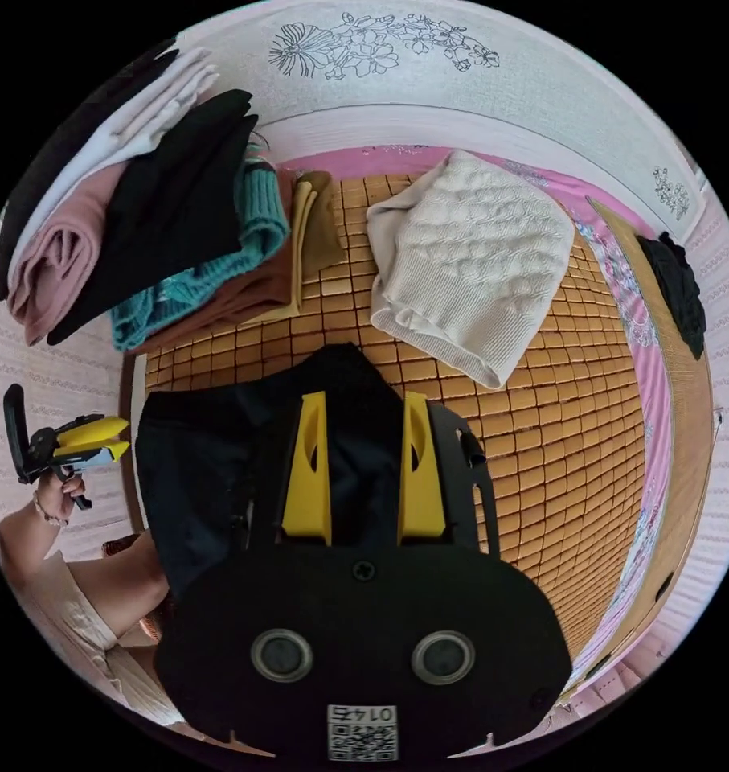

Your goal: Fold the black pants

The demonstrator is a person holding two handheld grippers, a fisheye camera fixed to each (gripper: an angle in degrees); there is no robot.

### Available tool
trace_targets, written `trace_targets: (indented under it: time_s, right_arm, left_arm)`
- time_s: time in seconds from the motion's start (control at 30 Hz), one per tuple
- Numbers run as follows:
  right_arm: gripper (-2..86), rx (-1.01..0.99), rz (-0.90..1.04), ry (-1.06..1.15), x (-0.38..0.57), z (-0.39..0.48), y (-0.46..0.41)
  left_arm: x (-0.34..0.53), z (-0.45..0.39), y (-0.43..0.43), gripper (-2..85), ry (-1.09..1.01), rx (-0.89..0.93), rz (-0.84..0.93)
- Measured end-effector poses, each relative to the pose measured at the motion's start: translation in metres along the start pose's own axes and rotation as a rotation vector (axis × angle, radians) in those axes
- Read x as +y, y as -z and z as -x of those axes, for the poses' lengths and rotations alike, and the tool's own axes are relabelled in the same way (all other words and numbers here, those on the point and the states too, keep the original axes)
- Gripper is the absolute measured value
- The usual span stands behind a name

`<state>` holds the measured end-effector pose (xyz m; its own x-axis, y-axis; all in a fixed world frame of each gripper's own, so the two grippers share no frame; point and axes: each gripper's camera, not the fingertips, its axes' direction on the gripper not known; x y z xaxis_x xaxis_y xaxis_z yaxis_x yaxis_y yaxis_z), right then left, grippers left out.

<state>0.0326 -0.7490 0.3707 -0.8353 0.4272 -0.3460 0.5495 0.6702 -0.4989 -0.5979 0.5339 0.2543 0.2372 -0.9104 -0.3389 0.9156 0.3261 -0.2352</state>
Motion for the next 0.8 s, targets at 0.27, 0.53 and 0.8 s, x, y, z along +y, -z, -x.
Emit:
trace_targets:
  time_s: [0.27,0.53,0.8]
  right_arm:
    - [1.0,-0.127,0.032,0.038,-0.006,-0.008,-0.004]
    - [-0.6,-0.052,-0.014,0.064,-0.011,0.000,0.007]
    - [-0.9,0.269,-0.507,-0.138,0.190,-0.019,0.166]
  left_arm:
    - [-0.039,0.015,0.024,0.7,0.033,0.144,0.091]
    - [-0.076,0.002,0.082,2.6,-0.020,-0.087,0.038]
    - [-0.092,0.023,0.122,1.9,0.007,-0.141,0.149]
